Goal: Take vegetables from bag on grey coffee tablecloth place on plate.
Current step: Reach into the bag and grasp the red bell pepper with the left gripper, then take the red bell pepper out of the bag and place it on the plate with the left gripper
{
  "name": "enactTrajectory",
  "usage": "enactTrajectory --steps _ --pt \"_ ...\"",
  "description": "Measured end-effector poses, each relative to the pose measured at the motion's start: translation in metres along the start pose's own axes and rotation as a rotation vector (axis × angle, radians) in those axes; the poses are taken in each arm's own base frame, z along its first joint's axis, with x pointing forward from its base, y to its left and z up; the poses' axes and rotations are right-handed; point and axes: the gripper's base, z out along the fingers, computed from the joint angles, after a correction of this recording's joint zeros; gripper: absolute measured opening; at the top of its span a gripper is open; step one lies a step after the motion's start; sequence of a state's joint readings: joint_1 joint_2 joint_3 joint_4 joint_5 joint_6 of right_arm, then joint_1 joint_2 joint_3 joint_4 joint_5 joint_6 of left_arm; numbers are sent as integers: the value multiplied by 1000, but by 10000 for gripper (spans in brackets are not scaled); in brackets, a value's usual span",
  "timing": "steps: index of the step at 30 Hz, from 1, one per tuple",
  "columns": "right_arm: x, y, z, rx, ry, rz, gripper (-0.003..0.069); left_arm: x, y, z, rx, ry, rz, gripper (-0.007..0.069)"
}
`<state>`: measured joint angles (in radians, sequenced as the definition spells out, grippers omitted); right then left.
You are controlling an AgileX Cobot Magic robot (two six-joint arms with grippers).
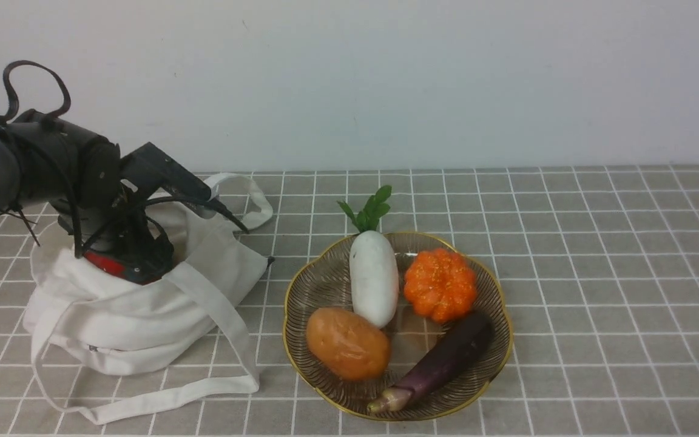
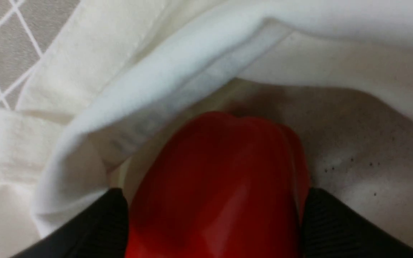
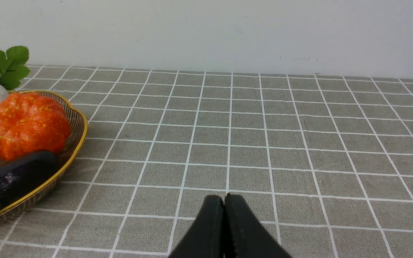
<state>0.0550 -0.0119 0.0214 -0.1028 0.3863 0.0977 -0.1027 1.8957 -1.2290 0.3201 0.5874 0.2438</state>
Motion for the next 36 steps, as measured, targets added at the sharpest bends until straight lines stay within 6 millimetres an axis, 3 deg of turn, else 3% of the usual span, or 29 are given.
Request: enactTrajectory --steps 3,6,13,19,30,36 --pt "0 0 0 0 0 0 -19 -1 -1 3 -8 8 22 493" --pt "0 0 0 0 0 0 -19 -4 -5 2 -16 10 58 334" --pt "0 0 0 0 0 0 -19 -13 -33 -3 -45 78 219 343" --pt "0 0 0 0 0 0 -19 -17 -46 -12 -51 85 169 343" --pt "0 0 0 0 0 0 -19 -17 -24 -108 -107 -113 29 343" --pt "0 0 0 0 0 0 -19 -11 -24 -152 -36 -240 -96 343"
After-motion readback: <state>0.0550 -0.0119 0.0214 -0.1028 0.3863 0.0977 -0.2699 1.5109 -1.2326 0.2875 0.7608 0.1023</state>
